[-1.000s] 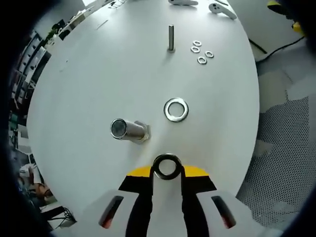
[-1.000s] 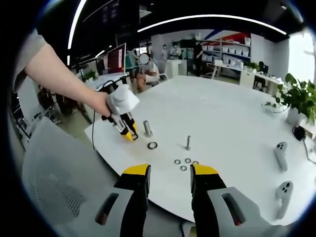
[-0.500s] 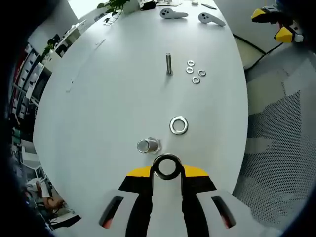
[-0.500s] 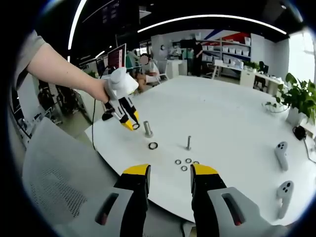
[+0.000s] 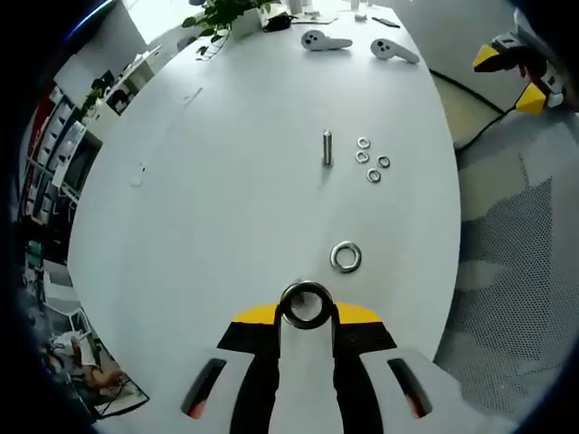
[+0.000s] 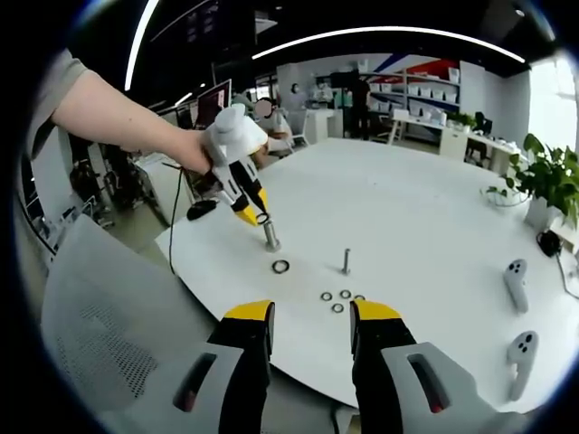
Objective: Place the washer onto the threaded stud by aligning its center hole with the stud, sliding it down to the base, and recovering from edge contact or off-axis alignment until the washer reaches the visible bottom stop.
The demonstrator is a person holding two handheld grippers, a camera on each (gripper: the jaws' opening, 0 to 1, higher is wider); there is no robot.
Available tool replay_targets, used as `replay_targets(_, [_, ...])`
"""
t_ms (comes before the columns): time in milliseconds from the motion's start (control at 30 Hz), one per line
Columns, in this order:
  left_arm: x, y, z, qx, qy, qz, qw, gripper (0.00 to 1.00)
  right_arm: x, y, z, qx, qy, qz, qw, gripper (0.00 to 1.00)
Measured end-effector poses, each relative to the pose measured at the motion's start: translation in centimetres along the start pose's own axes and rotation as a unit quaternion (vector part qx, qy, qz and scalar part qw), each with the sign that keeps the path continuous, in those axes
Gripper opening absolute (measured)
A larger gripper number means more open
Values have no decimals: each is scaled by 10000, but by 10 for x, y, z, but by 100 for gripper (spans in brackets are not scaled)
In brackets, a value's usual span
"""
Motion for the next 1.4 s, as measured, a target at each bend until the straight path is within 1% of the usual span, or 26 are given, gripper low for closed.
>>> replay_targets(167, [-4, 5, -1, -75, -28, 18, 10000, 19, 1, 0, 0, 34, 34, -15, 10000, 35])
replay_targets(233, [-5, 7, 0, -99, -105, -26, 9999, 19, 1, 0, 0, 35, 38, -12, 10000, 35])
replay_targets(367, [-5, 12, 3, -112, -69, -67, 9999, 19, 1, 0, 1, 48, 44, -16, 10000, 35])
replay_targets(433, [-4, 14, 4, -142, -6, -30, 9999, 19, 1, 0, 0, 41, 53, -5, 10000, 35])
replay_targets(500, [-4, 16, 3, -198, -26, -80, 9998, 19, 1, 0, 1, 51, 42, -2, 10000, 35])
replay_targets(567, [-5, 16, 4, -203, 63, -41, 9998, 19, 1, 0, 0, 45, 54, 3, 10000, 35])
replay_targets(733, [-8, 17, 4, -266, 10, -104, 9996, 19, 1, 0, 1, 57, 72, 12, 10000, 35])
replay_targets(800, [-7, 15, 4, -294, 69, -102, 9995, 19, 1, 0, 1, 60, 70, 11, 10000, 35])
replay_targets(967, [-7, 18, 0, -403, 136, -113, 9990, 19, 1, 0, 1, 65, 79, 23, 9999, 35])
replay_targets(1100, [-9, 18, 0, -352, 89, -106, 9993, 19, 1, 0, 0, 50, 84, 29, 9999, 35])
replay_targets(1167, [-8, 25, -1, -353, -19, -165, 9992, 19, 1, 1, 0, 29, 61, 37, 10000, 35])
replay_targets(1200, [-7, 28, -3, -390, 36, -115, 9992, 19, 0, 1, 0, 15, 45, 44, 10000, 35])
replay_targets(1233, [-6, 31, -4, -384, 76, -132, 9991, 19, 0, 1, -1, 5, 39, 41, 10000, 35])
replay_targets(1267, [-6, 33, -5, -391, 47, -92, 9992, 19, 1, 1, -1, -6, 46, 26, 10000, 35])
replay_targets(1333, [-5, 34, -5, -329, -34, -139, 9994, 19, 2, 0, -1, 17, 103, 1, 9999, 35])
replay_targets(1400, [-5, 41, -8, -287, -61, -168, 9994, 19, 2, 1, -1, -2, 83, 15, 10000, 35])
Point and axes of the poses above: the point that each gripper's makers call its tool centre point, and the gripper's own axes: y roughly forward along the fingers, x roughly to its right, z roughly out of its top, the point moved 5 cm from there along -y, roughly backward along the fingers, and after that the axes turned 4 degrees about -y, right-handed, at the moved point
